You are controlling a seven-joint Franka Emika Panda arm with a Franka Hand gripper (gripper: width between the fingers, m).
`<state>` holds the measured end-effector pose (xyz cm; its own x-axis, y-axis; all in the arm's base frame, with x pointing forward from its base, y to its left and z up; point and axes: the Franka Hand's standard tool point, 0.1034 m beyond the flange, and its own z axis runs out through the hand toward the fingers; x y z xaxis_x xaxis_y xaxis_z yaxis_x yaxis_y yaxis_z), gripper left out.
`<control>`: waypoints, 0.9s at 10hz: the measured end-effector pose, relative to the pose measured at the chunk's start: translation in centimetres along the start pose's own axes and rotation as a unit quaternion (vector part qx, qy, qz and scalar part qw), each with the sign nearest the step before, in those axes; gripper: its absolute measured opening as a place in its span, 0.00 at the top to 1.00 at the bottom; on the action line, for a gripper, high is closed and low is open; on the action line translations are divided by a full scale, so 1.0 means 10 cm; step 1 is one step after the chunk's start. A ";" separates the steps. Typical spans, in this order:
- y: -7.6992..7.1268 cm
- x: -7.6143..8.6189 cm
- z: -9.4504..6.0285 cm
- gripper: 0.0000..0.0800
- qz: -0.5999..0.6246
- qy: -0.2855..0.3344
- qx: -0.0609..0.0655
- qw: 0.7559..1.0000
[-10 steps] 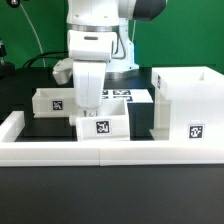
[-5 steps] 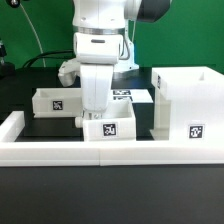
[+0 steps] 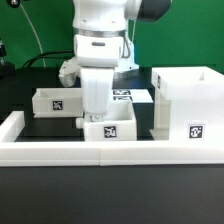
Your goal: Assemble drawer
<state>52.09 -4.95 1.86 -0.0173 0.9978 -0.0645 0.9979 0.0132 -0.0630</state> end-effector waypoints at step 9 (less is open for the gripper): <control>0.13 0.10 0.04 0.95 -0.024 -0.001 -0.004 1.000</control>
Offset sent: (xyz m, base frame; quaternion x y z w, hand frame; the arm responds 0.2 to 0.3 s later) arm 0.0000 0.0000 0.0000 0.0000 0.0000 0.0000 1.0000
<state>53.37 -3.96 1.32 -0.0654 0.9959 -0.0627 0.9964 0.0618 -0.0579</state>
